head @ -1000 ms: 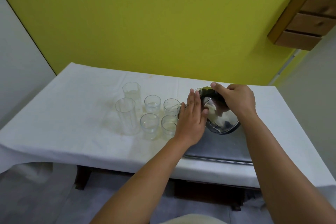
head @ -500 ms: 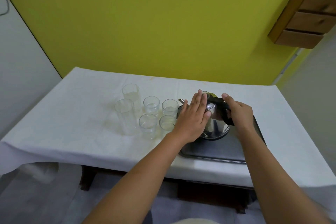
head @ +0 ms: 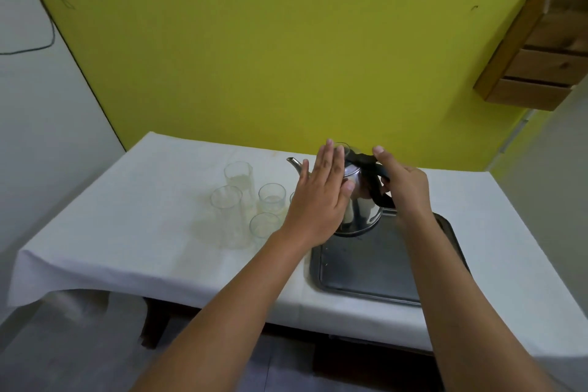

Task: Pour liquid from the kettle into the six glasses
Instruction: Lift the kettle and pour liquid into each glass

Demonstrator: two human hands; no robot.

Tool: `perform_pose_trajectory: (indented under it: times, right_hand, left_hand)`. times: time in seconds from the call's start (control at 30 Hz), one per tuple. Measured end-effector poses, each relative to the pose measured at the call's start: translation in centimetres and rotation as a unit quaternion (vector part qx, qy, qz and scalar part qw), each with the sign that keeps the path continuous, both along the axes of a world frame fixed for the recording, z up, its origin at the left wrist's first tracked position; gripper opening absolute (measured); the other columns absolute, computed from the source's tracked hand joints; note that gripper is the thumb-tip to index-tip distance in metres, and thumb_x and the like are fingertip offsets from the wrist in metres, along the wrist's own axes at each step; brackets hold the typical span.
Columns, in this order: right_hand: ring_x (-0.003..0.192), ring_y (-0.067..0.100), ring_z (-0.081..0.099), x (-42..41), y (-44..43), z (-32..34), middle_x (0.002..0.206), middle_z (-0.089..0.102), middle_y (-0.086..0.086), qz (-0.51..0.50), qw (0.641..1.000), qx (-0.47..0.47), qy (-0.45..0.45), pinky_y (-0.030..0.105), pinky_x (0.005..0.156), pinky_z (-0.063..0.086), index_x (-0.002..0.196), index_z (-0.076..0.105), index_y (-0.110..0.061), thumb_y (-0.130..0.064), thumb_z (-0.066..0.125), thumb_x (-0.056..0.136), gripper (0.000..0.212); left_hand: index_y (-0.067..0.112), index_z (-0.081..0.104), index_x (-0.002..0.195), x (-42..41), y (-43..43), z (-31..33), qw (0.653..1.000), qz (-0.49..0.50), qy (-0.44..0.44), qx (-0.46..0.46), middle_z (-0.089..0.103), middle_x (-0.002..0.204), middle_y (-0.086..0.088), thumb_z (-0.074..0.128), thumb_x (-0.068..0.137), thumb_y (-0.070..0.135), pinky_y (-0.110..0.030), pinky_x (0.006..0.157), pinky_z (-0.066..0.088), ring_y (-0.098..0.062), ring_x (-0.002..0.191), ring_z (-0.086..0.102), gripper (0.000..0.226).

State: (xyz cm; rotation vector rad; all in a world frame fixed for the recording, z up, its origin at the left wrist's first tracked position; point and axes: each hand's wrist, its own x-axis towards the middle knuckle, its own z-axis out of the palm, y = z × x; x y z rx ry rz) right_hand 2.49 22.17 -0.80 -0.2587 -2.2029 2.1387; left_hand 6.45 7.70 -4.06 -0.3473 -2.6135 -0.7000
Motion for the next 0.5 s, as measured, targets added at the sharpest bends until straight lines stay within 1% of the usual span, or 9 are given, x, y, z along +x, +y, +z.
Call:
perform_pose_trajectory:
  times: [0.03, 0.07, 0.1, 0.13, 0.17, 0.27, 0.33, 0.4, 0.5]
  right_hand:
    - [0.069, 0.021, 0.042, 0.1, -0.6, 0.2, 0.077, 0.047, 0.009, 0.006, 1.000, 0.002, 0.001, 0.034, 0.066, 0.035, 0.096, 0.058, 0.017, -0.065, 0.073, 0.060, 0.091]
    - [0.069, 0.021, 0.042, 0.1, -1.3, 0.4, 0.077, 0.047, 0.009, 0.014, 1.000, 0.003, 0.001, 0.034, 0.066, 0.036, 0.091, 0.060, 0.015, -0.064, 0.073, 0.060, 0.086]
    - [0.069, 0.021, 0.042, 0.2, -2.0, 0.5, 0.077, 0.047, 0.009, 0.024, 1.000, 0.004, 0.000, 0.034, 0.066, 0.036, 0.085, 0.061, 0.009, -0.062, 0.074, 0.064, 0.076]
    - [0.068, 0.021, 0.042, 0.4, -2.6, 0.7, 0.077, 0.048, 0.009, 0.033, 0.999, 0.009, -0.003, 0.033, 0.066, 0.036, 0.082, 0.063, 0.002, -0.060, 0.074, 0.067, 0.064]
    - [0.068, 0.020, 0.043, 0.5, -3.3, 0.7, 0.077, 0.049, 0.009, 0.040, 0.999, 0.017, -0.005, 0.033, 0.065, 0.036, 0.081, 0.063, -0.003, -0.059, 0.074, 0.070, 0.058]
    - [0.063, 0.020, 0.043, 0.8, -5.2, 0.8, 0.070, 0.048, 0.010, 0.058, 0.997, 0.042, 0.004, 0.032, 0.062, 0.036, 0.079, 0.064, -0.010, -0.062, 0.073, 0.064, 0.055]
    - [0.059, 0.019, 0.042, 0.9, -6.3, 0.8, 0.064, 0.045, 0.009, 0.064, 0.996, 0.063, 0.011, 0.031, 0.058, 0.034, 0.077, 0.062, -0.012, -0.061, 0.074, 0.065, 0.051]
    - [0.057, 0.020, 0.039, 1.0, -7.4, 0.8, 0.059, 0.041, 0.006, 0.069, 0.993, 0.091, 0.014, 0.029, 0.056, 0.031, 0.073, 0.059, -0.011, -0.057, 0.074, 0.071, 0.048]
    - [0.054, 0.021, 0.036, 1.0, -8.6, 1.0, 0.054, 0.038, 0.003, 0.073, 0.989, 0.126, 0.018, 0.031, 0.056, 0.029, 0.069, 0.055, -0.011, -0.058, 0.074, 0.071, 0.050]
  left_hand:
    - [0.012, -0.003, 0.148, 0.3, -0.5, 0.2, 1.000, 0.009, 0.001, 0.008, -0.007, 0.158, -0.008, 0.013, 0.097, 0.045, -0.042, 0.116, -0.005, -0.017, 0.145, -0.008, 0.063]
    - [0.012, -0.002, 0.148, 0.7, -0.9, 0.3, 1.000, 0.019, 0.002, 0.017, -0.007, 0.158, -0.009, 0.012, 0.096, 0.046, -0.042, 0.116, -0.004, -0.017, 0.145, -0.008, 0.064]
    - [0.012, -0.002, 0.148, 1.0, -1.4, 0.3, 0.999, 0.029, 0.002, 0.024, -0.007, 0.158, -0.009, 0.010, 0.095, 0.046, -0.043, 0.117, -0.004, -0.017, 0.145, -0.008, 0.064]
    - [0.012, -0.002, 0.148, 1.4, -1.9, 0.3, 0.999, 0.038, 0.001, 0.029, -0.006, 0.158, -0.009, 0.009, 0.094, 0.046, -0.043, 0.117, -0.004, -0.017, 0.145, -0.008, 0.065]
    - [0.011, -0.002, 0.148, 1.8, -2.3, 0.3, 0.998, 0.048, 0.000, 0.034, -0.006, 0.158, -0.010, 0.008, 0.094, 0.046, -0.043, 0.117, -0.003, -0.017, 0.145, -0.008, 0.065]
    - [0.008, 0.001, 0.148, 2.7, -3.5, -0.1, 0.996, 0.077, -0.003, 0.047, -0.006, 0.158, -0.012, 0.010, 0.095, 0.047, -0.044, 0.116, -0.002, -0.019, 0.145, -0.006, 0.066]
    - [0.006, 0.002, 0.148, 3.2, -4.1, -0.2, 0.994, 0.097, -0.004, 0.057, -0.004, 0.157, -0.014, 0.012, 0.095, 0.046, -0.044, 0.115, -0.002, -0.022, 0.145, -0.003, 0.066]
    - [0.006, 0.003, 0.147, 3.7, -4.9, -0.3, 0.991, 0.111, -0.005, 0.071, -0.003, 0.157, -0.015, 0.006, 0.092, 0.049, -0.042, 0.114, -0.003, -0.025, 0.145, -0.001, 0.070]
    - [0.006, 0.001, 0.148, 3.9, -5.8, -0.6, 0.989, 0.118, -0.007, 0.090, -0.004, 0.157, -0.015, 0.002, 0.090, 0.049, -0.040, 0.113, -0.005, -0.024, 0.145, -0.003, 0.072]
